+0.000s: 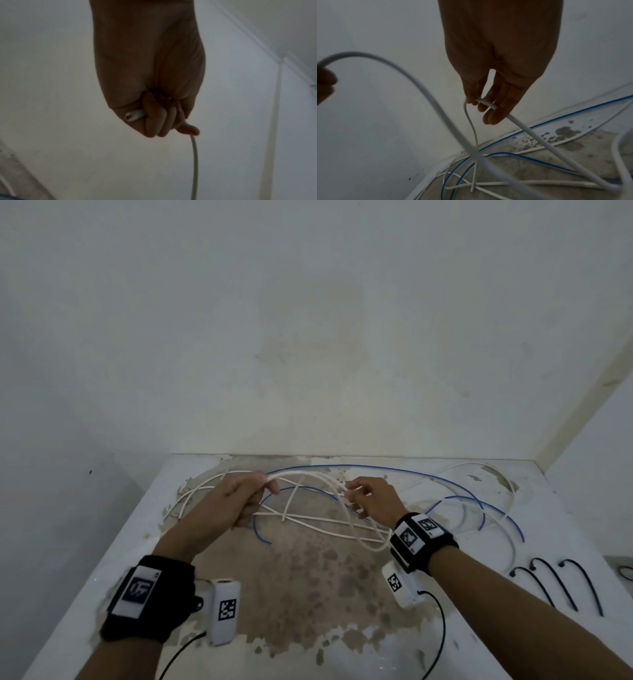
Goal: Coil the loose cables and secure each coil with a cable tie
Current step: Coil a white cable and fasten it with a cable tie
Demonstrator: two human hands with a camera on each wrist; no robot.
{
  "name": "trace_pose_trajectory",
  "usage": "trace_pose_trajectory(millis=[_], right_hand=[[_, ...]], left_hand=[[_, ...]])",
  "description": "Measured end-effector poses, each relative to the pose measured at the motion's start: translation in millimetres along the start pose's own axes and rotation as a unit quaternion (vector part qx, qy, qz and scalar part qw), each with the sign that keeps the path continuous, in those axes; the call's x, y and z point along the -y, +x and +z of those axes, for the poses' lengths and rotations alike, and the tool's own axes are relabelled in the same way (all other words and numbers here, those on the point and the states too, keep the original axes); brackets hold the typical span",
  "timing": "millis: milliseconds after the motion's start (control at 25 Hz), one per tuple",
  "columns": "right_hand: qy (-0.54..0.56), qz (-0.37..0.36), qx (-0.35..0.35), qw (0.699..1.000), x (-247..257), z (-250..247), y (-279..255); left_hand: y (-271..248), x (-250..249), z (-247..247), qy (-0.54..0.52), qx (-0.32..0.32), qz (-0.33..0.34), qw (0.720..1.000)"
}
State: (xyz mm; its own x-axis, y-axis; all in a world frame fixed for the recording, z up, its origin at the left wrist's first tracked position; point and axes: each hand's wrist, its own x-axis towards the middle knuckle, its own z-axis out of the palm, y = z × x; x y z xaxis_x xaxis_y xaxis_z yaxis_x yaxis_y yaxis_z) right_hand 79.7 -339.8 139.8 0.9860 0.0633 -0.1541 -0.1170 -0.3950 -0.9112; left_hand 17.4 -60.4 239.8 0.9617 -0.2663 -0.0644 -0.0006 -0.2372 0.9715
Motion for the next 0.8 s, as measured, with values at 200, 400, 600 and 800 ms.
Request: trace_pose_trajectory(millis=[200,400,600,800], right_hand=[[0.041,0.029,0.139,0.989,20,-2,-22],[-0.039,-0.042,0.156,0.986,-4,-44,-40],[-0.224,-0.149,0.157,0.95,30,-56,-64],[-0.315,-0.327,0.15,0.878,107,-47,-85]], left_hand=[[36,-5,8,-0.118,-0.076,0.029,0.99],[57,-2,-1,-0.285,-0.186,0.018,0.94],[72,1,39,-0.367,-0.144,-0.001,0.919],[66,-14,85,-0.235,-0.027,0.035,0.971]])
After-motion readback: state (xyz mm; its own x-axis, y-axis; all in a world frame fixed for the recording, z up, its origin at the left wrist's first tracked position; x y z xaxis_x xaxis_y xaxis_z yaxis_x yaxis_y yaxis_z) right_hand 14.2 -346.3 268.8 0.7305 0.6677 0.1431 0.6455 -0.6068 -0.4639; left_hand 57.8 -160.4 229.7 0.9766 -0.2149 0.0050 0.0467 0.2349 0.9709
